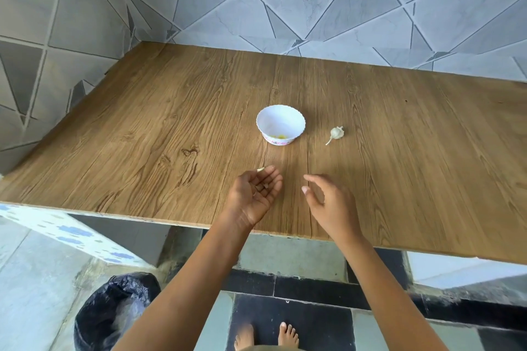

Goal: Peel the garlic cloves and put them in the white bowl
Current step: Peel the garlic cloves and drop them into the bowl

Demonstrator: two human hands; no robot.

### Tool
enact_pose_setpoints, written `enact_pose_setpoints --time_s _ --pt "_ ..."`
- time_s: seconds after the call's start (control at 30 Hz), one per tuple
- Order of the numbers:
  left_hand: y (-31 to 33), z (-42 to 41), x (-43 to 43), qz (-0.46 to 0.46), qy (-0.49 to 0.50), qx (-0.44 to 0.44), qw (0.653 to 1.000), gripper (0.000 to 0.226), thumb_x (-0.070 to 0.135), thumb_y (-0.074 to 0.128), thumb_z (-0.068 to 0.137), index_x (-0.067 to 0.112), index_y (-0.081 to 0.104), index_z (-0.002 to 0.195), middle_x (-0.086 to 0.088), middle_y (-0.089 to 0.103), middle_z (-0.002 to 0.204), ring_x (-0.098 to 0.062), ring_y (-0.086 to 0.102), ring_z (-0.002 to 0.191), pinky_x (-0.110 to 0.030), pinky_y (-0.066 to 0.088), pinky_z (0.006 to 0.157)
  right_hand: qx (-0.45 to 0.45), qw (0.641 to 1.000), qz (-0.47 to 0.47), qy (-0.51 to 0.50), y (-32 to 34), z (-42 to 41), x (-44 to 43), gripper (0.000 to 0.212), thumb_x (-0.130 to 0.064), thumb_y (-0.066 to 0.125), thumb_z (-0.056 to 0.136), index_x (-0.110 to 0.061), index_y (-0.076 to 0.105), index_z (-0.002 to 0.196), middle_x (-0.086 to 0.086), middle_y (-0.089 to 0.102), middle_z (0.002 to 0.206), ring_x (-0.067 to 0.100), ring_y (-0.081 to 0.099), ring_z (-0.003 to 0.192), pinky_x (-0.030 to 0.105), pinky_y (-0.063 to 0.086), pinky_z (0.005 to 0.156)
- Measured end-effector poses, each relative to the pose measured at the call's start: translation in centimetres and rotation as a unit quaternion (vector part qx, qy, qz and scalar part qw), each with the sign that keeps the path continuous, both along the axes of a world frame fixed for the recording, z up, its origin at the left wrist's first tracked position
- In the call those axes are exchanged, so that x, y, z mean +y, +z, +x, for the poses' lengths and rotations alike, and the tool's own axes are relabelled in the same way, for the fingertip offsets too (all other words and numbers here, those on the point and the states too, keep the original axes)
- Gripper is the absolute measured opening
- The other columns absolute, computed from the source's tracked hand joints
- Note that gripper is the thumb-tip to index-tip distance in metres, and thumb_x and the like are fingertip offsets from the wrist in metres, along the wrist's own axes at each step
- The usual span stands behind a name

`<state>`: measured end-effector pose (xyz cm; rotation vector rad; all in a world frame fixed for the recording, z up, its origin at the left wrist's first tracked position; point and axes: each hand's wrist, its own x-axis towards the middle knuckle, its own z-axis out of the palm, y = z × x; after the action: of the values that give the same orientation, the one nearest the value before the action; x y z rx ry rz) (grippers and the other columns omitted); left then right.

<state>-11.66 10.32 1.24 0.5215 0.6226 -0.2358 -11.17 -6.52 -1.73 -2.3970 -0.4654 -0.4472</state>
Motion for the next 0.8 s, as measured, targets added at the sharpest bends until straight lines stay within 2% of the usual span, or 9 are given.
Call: enact_pose_setpoints --time_s 0.1,0.2,0.33,0.47,0.67,0.8 --pt "-0.2 -0.1 0.0 0.005 -0.002 0.003 1.000 0.035 0.015 0.034 0.098 -0.005 0.062 0.092 -0.017 0.064 0.095 -0.026 0.062 0.089 -0.032 0.051 0.081 0.015 0.997 -0.067 -0.020 -0.9 -0.6 0.3 0.029 -0.015 0.067 0.085 -0.005 0.067 0.113 0.008 0.069 0.110 0.025 0.068 0.092 0.036 0.055 0.074" --pt "-0.3 -0.2 0.1 0.005 -0.006 0.002 1.000 0.035 0.015 0.033 0.099 -0.005 0.062 0.092 -0.017 0.063 0.095 -0.026 0.061 0.089 -0.032 0.050 0.082 0.046 0.996 -0.082 0.008 -1.3 -1.5 1.5 0.027 -0.016 0.065 0.087 -0.007 0.067 0.112 0.006 0.068 0.112 0.022 0.067 0.094 0.035 0.055 0.079" --pt "-0.2 -0.2 0.8 0.009 0.000 0.001 1.000 0.036 0.014 0.032 0.098 -0.005 0.062 0.092 -0.018 0.063 0.095 -0.027 0.061 0.090 -0.033 0.049 0.085 0.036 0.999 0.025 0.020 -0.9 -2.6 2.8 0.017 -0.007 0.071 0.081 -0.008 0.072 0.097 0.002 0.073 0.089 0.015 0.067 0.072 0.030 0.057 0.066" --pt "-0.2 -0.7 1.1 0.005 -0.002 -0.003 1.000 0.037 0.015 0.032 0.098 -0.005 0.062 0.092 -0.018 0.064 0.094 -0.026 0.061 0.090 -0.033 0.048 0.086 0.016 0.995 0.089 0.039 0.7 -2.3 3.8 0.014 -0.008 0.070 0.081 -0.009 0.071 0.095 0.000 0.072 0.086 0.011 0.067 0.074 0.029 0.058 0.064" --pt "-0.1 -1.9 0.7 0.028 0.028 -0.007 0.999 0.038 0.013 0.030 0.098 -0.004 0.063 0.089 -0.015 0.064 0.089 -0.021 0.060 0.078 -0.027 0.049 0.074 0.050 0.988 0.100 0.105 2.0 -2.4 5.7 0.020 -0.023 0.060 0.083 -0.014 0.072 0.097 -0.004 0.073 0.089 0.013 0.067 0.077 0.035 0.057 0.067" --pt "0.5 -2.9 1.9 0.028 0.084 -0.006 0.996 0.038 0.015 0.030 0.099 -0.003 0.062 0.089 -0.016 0.063 0.087 -0.023 0.059 0.079 -0.029 0.050 0.072 0.045 0.983 0.102 0.144 2.1 -1.7 5.9 0.019 -0.023 0.059 0.083 -0.018 0.072 0.095 -0.011 0.072 0.089 0.004 0.063 0.078 0.031 0.055 0.067"
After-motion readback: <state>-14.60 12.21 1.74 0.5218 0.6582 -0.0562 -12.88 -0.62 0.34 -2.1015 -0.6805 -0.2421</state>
